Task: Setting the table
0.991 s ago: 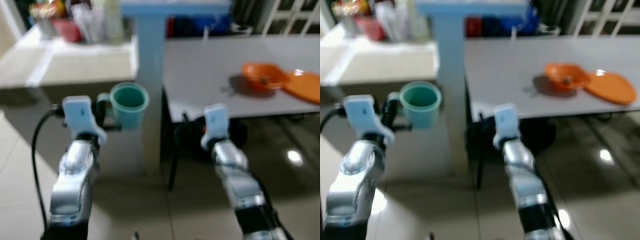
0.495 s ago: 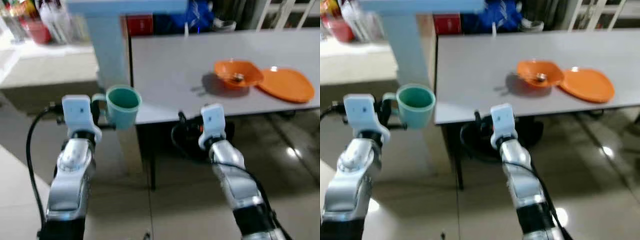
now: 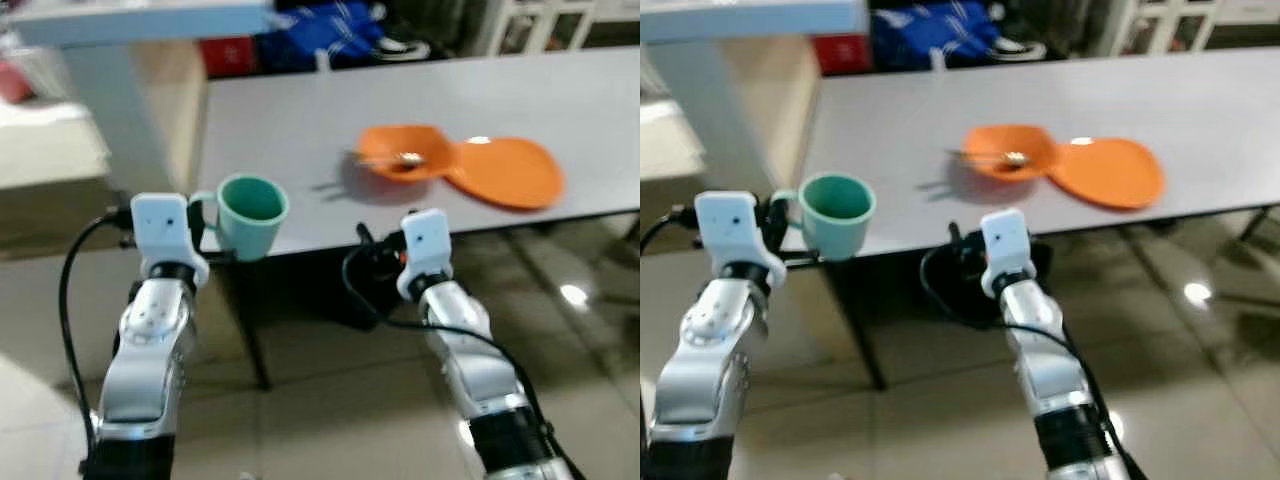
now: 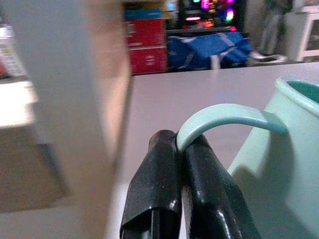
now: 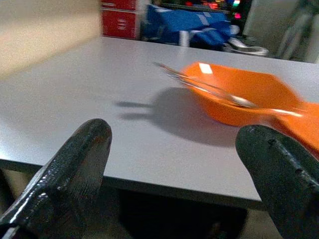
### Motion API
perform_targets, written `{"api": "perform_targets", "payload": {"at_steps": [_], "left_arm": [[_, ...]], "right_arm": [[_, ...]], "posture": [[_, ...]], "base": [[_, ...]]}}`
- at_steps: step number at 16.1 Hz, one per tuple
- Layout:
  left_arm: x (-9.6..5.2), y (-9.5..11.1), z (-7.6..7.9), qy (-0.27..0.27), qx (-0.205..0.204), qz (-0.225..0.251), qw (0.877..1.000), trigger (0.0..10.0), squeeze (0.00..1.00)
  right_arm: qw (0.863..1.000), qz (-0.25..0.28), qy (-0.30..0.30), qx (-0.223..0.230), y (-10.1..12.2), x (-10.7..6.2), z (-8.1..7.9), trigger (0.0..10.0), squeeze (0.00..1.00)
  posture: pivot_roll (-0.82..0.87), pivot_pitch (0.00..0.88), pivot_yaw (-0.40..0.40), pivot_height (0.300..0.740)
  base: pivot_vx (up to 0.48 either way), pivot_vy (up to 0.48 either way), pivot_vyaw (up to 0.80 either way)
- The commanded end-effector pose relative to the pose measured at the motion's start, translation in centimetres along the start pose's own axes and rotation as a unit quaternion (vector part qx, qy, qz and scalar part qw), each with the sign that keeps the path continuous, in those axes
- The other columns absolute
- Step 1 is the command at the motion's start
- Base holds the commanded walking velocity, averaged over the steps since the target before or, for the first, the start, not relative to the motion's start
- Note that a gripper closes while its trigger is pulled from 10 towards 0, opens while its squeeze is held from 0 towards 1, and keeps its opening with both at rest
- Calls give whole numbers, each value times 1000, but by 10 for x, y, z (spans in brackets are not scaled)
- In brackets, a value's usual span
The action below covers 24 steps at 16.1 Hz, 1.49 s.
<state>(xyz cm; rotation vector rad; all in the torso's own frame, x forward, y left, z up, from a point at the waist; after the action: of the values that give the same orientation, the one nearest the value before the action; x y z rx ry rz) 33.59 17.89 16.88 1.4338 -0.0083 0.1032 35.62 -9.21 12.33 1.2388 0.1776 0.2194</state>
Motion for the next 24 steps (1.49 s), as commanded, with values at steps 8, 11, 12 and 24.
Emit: {"api": "perform_targets", "payload": {"at_steps": [8,11,12,24], "left_arm": [[3,5,11,-19,4,11,1000,0,0],[4,4,11,-20,2,9,1000,0,0],[4,4,10,-17,1,8,1000,0,0],[7,-2,4,5,3,-2,1000,0,0]], "right_arm": [[1000,5,-12,-9,2,1,8,10000,0],[1000,8,-12,-11,3,1,8,10000,0],[1000,8,-12,-11,3,1,8,10000,0],[1000,11,-10,-18,4,-2,5,10000,0]], "posture": [[-120,0,58,740],[-121,0,60,740],[-121,0,60,740],[-127,0,65,740]], "base": [[32,-429,0],[0,-439,0],[0,-439,0],[358,-125,0]]}}
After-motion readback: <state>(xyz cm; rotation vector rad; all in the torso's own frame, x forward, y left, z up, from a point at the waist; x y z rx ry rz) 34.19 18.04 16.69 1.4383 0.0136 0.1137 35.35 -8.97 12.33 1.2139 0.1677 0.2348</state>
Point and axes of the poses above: a point about 5 cm out from each wrist's last joint towards the gripper, its own x axis pointing out of the wrist towards the gripper, its own y axis along the axis of the wrist's last joint, z = x × y, the point moved 5 cm from there along x, pointing out of the wrist towards the gripper, and after that the axes turned 11 degrees about -x, right-handed, at the moved point
